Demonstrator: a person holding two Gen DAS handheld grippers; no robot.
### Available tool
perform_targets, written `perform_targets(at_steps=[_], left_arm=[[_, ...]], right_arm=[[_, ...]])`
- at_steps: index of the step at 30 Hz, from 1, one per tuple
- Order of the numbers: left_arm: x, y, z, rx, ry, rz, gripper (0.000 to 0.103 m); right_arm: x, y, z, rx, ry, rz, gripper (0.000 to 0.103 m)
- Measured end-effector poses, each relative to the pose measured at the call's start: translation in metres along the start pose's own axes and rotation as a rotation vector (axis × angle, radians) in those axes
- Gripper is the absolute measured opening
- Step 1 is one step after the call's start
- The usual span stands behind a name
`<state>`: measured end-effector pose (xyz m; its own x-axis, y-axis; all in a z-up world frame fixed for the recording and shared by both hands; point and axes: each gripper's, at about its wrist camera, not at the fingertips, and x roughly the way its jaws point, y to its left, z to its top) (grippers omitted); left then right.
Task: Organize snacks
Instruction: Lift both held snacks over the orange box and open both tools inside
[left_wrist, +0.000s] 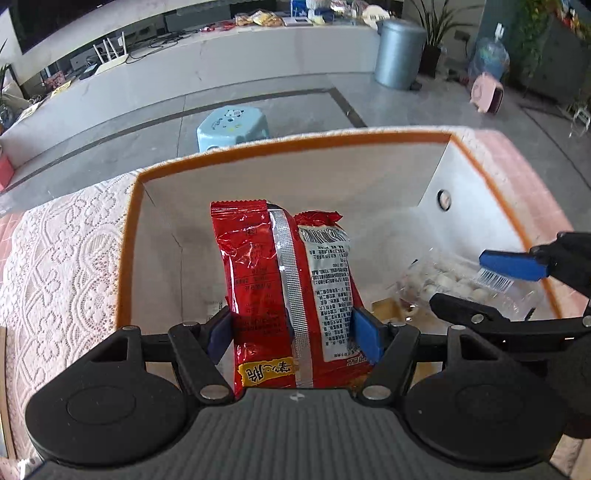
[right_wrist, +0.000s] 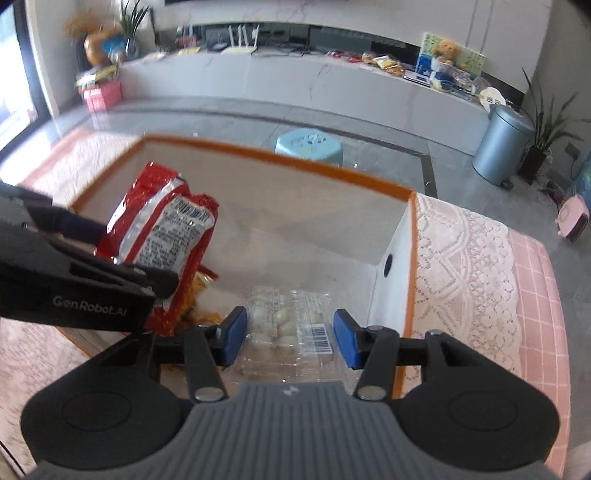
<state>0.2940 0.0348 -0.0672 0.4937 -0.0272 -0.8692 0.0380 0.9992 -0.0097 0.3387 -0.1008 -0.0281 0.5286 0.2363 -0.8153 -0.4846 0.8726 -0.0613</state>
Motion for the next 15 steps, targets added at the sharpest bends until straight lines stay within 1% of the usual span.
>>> perform_targets(at_steps=[3, 6, 12, 15], left_arm=[[0.010, 0.001, -0.001, 0.007, 0.018, -0.003, 0.078], [0.015, -0.001, 0.001, 0.031, 0.021, 0.009, 0.078], [0.017, -0.009, 0.000, 0.056, 0.022, 0.024, 0.078], [0.019, -0.011, 0.002, 0.065, 0.029, 0.025, 0.078]], right_arm=[[0.013, 0.003, 0.001, -0.055, 0.016, -0.017, 0.050], [0.021, 0.006, 0.003, -0.092, 0.032, -0.021, 0.050], [0.027, 0.013, 0.005, -0.134, 0.054, -0.025, 0.050], [0.027, 0.017, 0.000, -0.153, 0.069, -0.029, 0.050]])
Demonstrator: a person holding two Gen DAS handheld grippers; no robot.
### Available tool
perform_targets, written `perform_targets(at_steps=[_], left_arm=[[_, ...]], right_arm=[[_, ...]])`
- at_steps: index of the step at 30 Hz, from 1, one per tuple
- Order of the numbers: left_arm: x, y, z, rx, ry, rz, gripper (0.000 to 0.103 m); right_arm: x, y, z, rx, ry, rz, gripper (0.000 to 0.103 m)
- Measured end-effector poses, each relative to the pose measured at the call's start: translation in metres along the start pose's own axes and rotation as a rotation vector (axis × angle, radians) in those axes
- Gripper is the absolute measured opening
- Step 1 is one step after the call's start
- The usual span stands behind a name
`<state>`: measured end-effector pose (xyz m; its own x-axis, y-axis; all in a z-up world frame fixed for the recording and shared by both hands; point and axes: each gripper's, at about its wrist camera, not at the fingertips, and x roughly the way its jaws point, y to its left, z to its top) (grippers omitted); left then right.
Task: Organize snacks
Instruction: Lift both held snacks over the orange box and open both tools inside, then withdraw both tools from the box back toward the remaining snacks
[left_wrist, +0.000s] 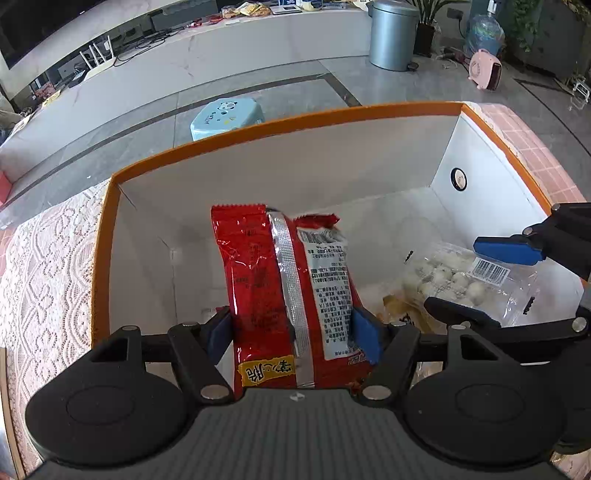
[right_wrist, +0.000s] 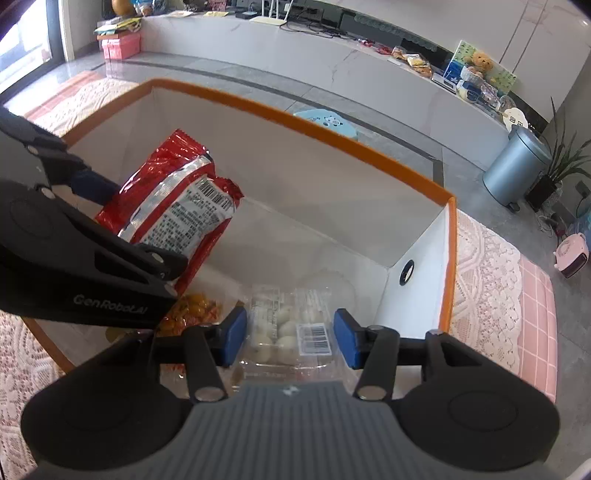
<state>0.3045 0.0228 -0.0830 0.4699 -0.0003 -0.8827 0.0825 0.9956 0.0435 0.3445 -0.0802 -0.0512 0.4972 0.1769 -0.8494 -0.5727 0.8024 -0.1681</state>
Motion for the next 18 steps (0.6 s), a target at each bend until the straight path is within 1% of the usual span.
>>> perform_targets(at_steps=[4, 7, 10, 11, 14, 18], left_arm=[[0.003, 0.003, 0.004, -0.001, -0.003, -0.003, 0.080], [0.000, 0.002, 0.004, 0.010, -0.008, 0.013, 0.083], [-0.004, 0.002, 0.004, 0.008, -0.009, 0.015, 0.084], [-0.007, 0.003, 0.004, 0.002, -0.010, 0.013, 0.084], [-0.017, 0.006, 0.004, -0.016, -0.023, 0.005, 0.085], [-0.035, 0.009, 0.001, -0.063, -0.046, 0.006, 0.085]], right_arm=[[-0.001, -0.001, 0.000, 0.011, 0.011, -0.002, 0.051], [-0.005, -0.003, 0.001, 0.028, 0.015, 0.002, 0.052], [-0.009, -0.005, 0.003, 0.028, 0.020, 0.005, 0.058], [-0.012, -0.004, 0.004, 0.025, 0.015, 0.002, 0.061], [-0.021, -0.007, 0.009, 0.035, 0.001, 0.017, 0.076], [-0.039, -0.014, 0.013, 0.077, -0.014, 0.047, 0.086]])
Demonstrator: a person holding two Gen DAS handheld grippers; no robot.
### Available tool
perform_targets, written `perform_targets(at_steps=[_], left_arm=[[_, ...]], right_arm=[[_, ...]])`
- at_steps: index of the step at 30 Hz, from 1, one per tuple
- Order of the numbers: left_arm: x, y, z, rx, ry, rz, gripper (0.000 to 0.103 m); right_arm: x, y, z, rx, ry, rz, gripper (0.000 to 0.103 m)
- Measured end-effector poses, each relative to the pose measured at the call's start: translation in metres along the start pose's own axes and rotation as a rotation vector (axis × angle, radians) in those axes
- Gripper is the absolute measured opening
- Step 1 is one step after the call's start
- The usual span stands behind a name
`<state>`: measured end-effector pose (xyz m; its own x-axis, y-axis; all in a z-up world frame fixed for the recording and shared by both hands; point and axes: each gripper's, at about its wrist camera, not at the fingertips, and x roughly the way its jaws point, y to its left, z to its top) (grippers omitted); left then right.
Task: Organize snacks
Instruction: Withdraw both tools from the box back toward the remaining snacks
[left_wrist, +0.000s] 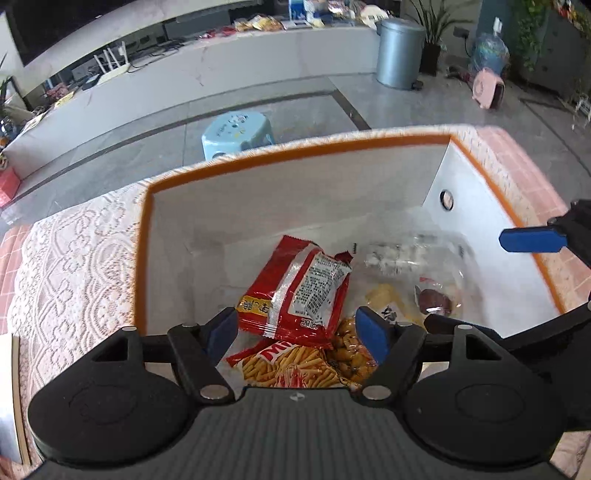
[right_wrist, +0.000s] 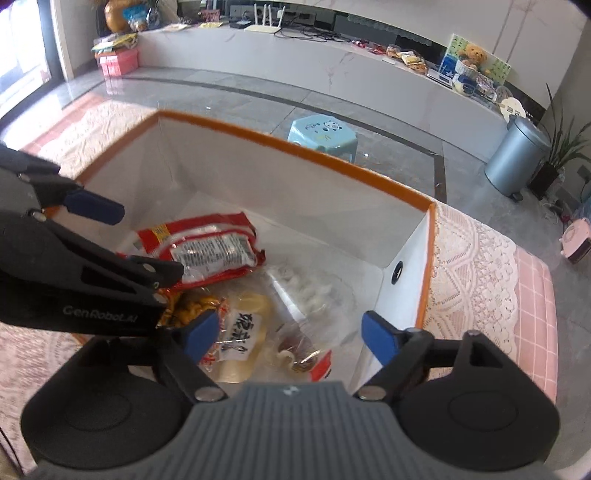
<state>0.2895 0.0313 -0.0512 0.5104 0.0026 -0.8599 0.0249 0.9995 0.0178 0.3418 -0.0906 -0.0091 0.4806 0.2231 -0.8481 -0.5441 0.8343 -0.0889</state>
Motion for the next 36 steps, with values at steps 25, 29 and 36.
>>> perform_targets(at_steps=[25, 29, 36], left_arm=[[-0.109, -0.028, -0.115, -0.083, -0.174, -0.123, 0.088], [-0.099, -0.034, -0.136, -0.064, -0.151, -0.138, 0.088], [-0.083, -0.041, -0.163, -0.034, -0.156, -0.162, 0.088]], right_arm=[[-0.129, 0.033, -0.137, 0.219, -0.253, 0.084, 0.099], [-0.123, 0.040, -0.172, 0.253, -0.254, 0.077, 0.099], [-0.109, 0.040, -0.216, 0.303, -0.231, 0.002, 0.099]])
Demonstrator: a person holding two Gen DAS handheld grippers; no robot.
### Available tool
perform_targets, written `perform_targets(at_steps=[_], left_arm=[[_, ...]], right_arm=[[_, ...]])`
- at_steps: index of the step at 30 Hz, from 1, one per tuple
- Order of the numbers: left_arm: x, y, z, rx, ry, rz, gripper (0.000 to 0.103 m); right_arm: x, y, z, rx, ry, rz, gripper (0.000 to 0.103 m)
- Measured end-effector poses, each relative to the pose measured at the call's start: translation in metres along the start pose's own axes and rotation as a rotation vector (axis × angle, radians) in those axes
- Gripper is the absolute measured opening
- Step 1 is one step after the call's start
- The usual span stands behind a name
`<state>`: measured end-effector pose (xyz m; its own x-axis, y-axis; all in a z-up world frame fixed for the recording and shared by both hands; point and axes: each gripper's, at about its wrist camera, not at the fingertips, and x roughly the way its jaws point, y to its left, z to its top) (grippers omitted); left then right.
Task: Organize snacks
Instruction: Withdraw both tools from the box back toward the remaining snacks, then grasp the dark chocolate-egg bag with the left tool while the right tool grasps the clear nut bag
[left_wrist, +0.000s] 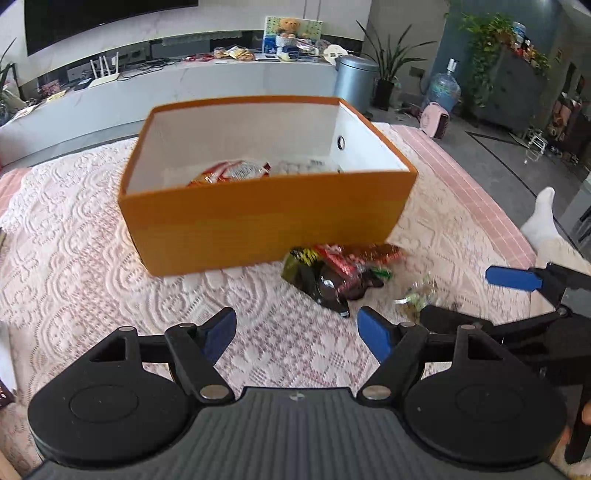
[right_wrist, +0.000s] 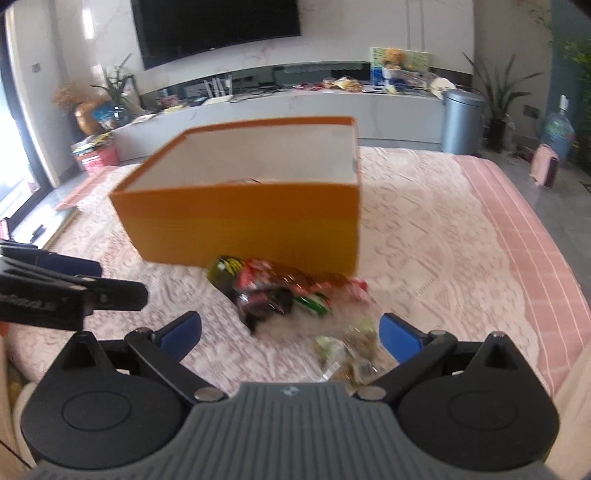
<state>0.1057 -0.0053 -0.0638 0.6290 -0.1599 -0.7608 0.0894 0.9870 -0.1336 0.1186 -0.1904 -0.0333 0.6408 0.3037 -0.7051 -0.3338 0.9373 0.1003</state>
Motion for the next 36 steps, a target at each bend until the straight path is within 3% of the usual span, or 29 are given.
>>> perform_targets(at_steps=[9, 22, 30, 36], left_arm=[[0.027, -0.015, -0.030, 0.047, 0.049, -0.013, 0.082], [0.044, -0.015, -0.034, 0.031, -0.014, -0.057, 0.082], [0.062, -0.019, -0.024, 0.023, -0.055, -0.083, 0.085], [0.079, -0.029, -0.017, 0.084, -0.081, -0.084, 0.086]], right_arm=[[0.016, -0.006, -0.031, -0.048, 0.025, -0.111, 0.099], [0.039, -0.022, -0.037, 0.004, 0.040, -0.140, 0.098], [0.055, -0.022, -0.030, -0.023, 0.050, -0.154, 0.074], [0.064, -0.028, -0.028, 0.001, 0.062, -0.154, 0.069]])
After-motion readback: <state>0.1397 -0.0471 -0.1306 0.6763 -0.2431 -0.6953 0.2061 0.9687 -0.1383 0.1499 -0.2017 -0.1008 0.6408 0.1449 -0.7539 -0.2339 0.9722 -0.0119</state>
